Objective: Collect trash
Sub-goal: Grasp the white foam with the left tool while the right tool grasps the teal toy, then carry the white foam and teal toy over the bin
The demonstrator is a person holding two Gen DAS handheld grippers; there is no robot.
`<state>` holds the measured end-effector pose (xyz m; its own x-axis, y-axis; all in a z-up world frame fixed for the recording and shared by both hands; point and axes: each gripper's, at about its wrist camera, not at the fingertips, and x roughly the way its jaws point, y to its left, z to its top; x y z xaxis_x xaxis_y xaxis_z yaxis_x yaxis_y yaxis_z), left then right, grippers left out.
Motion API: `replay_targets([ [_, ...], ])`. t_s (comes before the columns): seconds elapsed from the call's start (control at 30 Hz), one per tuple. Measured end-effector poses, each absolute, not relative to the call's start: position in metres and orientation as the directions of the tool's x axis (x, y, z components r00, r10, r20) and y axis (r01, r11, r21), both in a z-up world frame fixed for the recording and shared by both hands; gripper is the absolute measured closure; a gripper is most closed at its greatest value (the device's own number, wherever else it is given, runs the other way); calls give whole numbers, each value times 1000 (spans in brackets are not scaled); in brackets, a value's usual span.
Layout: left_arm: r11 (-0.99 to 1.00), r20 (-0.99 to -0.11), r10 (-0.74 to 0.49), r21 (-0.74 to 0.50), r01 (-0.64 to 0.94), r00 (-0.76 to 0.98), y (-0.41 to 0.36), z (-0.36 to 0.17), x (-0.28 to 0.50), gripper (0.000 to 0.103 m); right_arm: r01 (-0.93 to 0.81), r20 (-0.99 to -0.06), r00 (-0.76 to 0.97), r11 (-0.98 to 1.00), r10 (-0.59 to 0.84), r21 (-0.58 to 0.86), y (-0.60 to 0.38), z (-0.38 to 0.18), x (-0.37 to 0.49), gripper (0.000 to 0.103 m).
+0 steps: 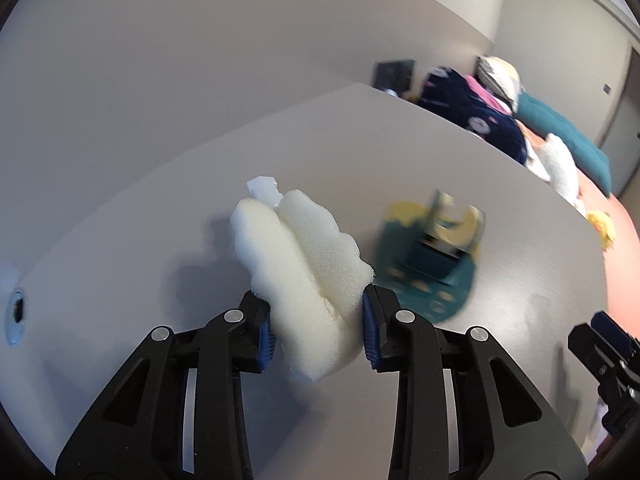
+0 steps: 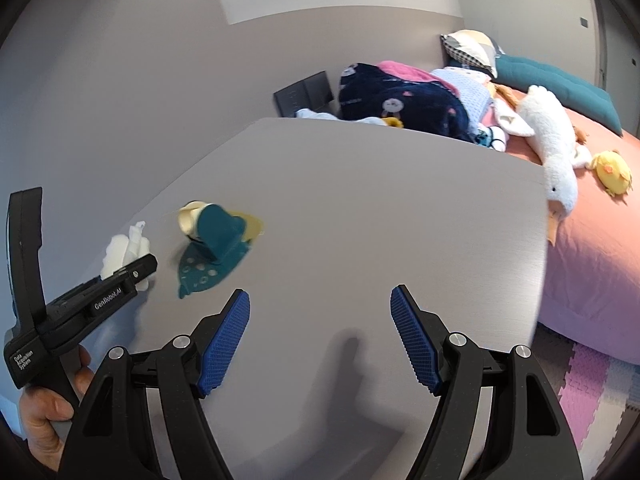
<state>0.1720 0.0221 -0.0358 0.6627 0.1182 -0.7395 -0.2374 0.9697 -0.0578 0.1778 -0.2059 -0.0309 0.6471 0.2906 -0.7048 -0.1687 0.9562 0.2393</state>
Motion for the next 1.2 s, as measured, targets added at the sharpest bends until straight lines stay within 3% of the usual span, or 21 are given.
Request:
replay_targets([
  [0.83,907,-738,225,-79,-414,636,94,-35,162,70,-158,-715,618,942,328,295,-90,-37,234,30],
  [1.0,898,-743,219,-101,-429,632,102,-36,159,70,-121,-742,605,954,289,273,-87,-47,249,48],
  [1.2,898,-747,208,-111,-427,632,103,-37,160,70,-102,-733,631,964,255,247,-95,-45,253,58],
])
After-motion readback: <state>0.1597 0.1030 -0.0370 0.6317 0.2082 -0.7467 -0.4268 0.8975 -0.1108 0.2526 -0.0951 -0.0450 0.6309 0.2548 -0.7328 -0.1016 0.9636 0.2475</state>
